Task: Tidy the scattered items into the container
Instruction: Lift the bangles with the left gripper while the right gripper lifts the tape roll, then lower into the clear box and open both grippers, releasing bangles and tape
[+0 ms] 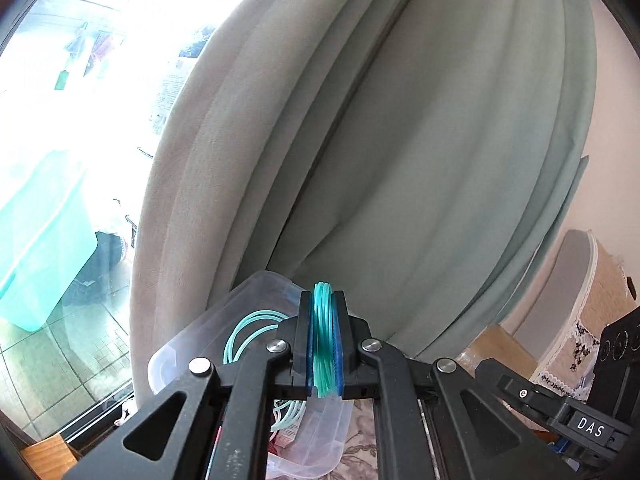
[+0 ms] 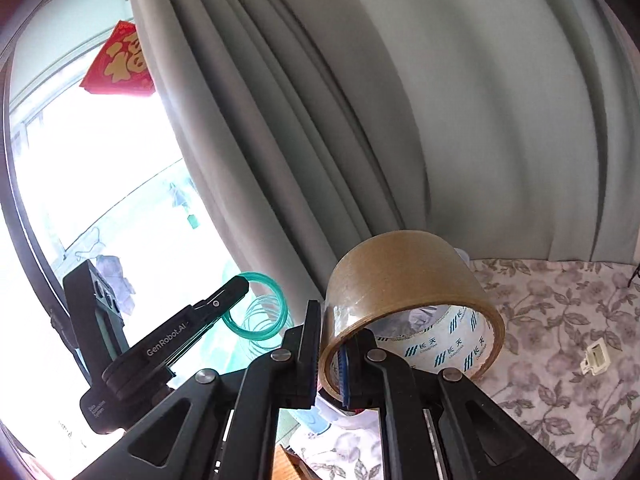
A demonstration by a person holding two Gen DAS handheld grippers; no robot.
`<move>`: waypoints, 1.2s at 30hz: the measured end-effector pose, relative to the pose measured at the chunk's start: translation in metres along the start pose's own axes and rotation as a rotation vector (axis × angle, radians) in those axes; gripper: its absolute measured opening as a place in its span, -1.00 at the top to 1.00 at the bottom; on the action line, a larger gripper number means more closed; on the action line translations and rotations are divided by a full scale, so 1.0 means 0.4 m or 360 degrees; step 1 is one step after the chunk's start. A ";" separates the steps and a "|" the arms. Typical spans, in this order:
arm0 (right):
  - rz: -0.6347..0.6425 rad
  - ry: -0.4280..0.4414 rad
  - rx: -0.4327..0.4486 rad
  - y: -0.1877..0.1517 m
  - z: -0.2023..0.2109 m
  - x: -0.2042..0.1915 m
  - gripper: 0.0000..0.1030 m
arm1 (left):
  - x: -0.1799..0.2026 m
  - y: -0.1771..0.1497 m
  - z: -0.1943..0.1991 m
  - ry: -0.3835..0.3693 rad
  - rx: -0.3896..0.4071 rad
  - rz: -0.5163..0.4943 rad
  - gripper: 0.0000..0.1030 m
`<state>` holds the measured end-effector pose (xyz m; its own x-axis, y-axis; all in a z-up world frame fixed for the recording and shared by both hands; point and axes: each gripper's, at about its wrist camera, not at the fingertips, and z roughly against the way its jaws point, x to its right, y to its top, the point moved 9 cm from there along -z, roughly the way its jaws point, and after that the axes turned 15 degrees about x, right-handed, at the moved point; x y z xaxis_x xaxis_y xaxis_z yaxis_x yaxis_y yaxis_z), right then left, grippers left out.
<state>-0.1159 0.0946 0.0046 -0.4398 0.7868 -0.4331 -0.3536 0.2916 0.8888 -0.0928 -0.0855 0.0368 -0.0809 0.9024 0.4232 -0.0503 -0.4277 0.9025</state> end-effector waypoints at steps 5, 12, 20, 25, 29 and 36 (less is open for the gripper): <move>0.0050 0.0032 -0.0104 -0.049 -0.066 -0.028 0.83 | -0.029 -0.007 -0.016 0.0000 -0.0002 0.0026 0.86; 0.0078 0.0046 -0.0236 -0.117 -0.147 -0.027 0.82 | -0.070 -0.019 -0.046 -0.0003 -0.0010 0.0051 0.86; 0.0045 0.0037 -0.0406 -0.218 -0.229 0.017 0.76 | -0.111 -0.086 -0.115 -0.0002 -0.0113 0.0059 0.86; 0.0063 0.0027 -0.0481 -0.261 -0.269 0.027 0.74 | -0.153 -0.134 -0.158 0.0055 -0.0198 0.0095 0.86; 0.0085 0.0027 -0.0523 -0.286 -0.298 0.031 0.70 | -0.176 -0.165 -0.187 0.0085 -0.0257 0.0104 0.86; 0.0162 -0.0056 -0.0527 -0.279 -0.328 0.012 0.52 | -0.192 -0.199 -0.223 0.0097 -0.0317 0.0125 0.77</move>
